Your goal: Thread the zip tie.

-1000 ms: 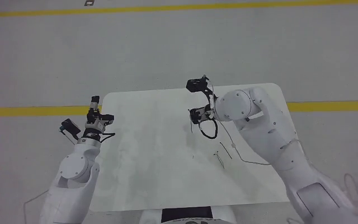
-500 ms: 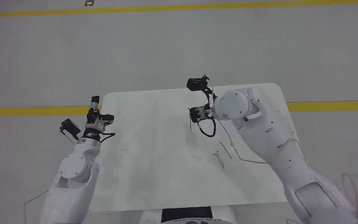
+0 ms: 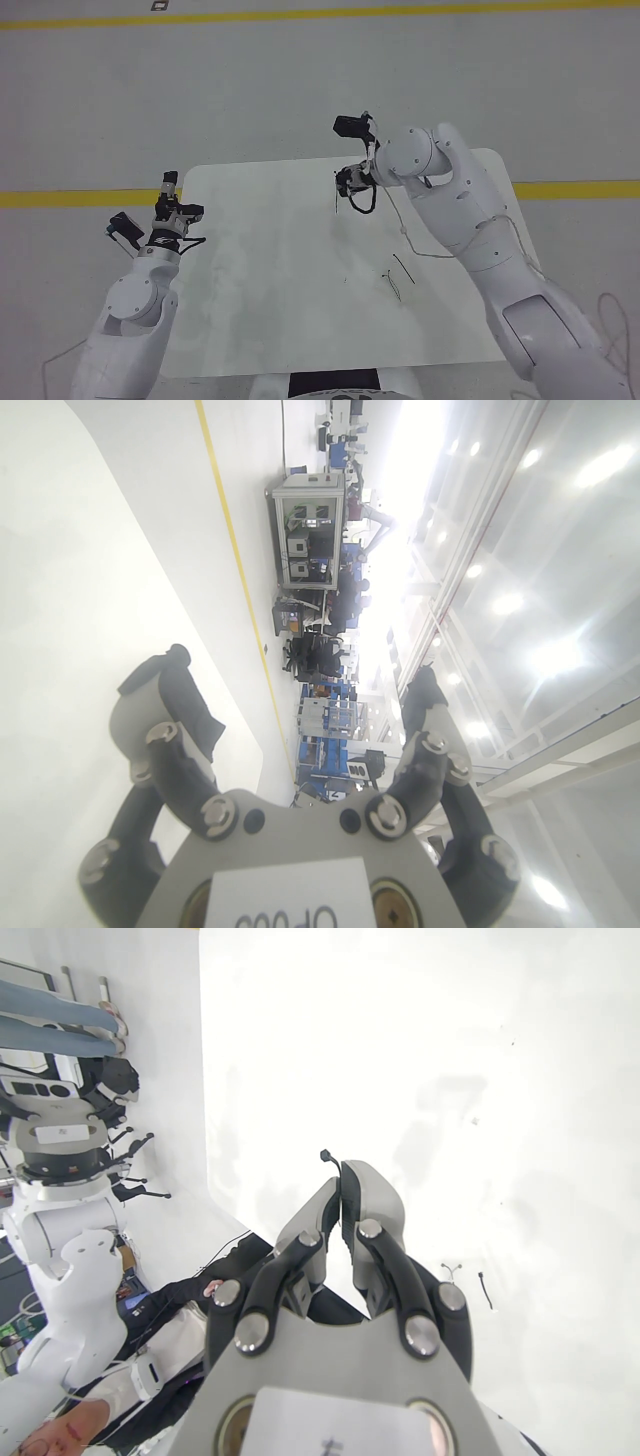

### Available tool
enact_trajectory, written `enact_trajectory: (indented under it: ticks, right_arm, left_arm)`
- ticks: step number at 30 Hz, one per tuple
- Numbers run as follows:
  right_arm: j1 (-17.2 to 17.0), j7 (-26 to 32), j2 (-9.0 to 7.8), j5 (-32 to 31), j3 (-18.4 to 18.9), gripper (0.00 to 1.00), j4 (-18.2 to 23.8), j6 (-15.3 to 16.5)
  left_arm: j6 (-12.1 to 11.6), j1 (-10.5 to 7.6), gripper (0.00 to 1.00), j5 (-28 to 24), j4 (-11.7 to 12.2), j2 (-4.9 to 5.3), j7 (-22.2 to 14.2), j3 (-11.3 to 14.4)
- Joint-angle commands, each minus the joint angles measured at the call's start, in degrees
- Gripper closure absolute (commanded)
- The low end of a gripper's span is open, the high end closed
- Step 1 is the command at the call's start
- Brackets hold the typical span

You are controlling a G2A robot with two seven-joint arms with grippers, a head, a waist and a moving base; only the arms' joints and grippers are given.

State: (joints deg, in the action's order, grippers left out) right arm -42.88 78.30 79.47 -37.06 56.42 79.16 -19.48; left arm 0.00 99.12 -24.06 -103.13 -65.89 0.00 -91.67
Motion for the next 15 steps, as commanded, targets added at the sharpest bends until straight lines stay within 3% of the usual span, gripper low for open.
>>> enact_trajectory:
  ticks: [1,15]
  right_arm:
    - [0.01,0.01,0.03,0.00,0.01,1.00,-0.03,0.00]
    - [0.01,0.01,0.03,0.00,0.01,1.00,-0.03,0.00]
  left_arm:
    - [0.00,0.00,0.00,0.00,0.00,0.00,0.00,0.00]
    - [-0.22,-0.20,0.00,0.72,0.00,0.01,0.17,0.00]
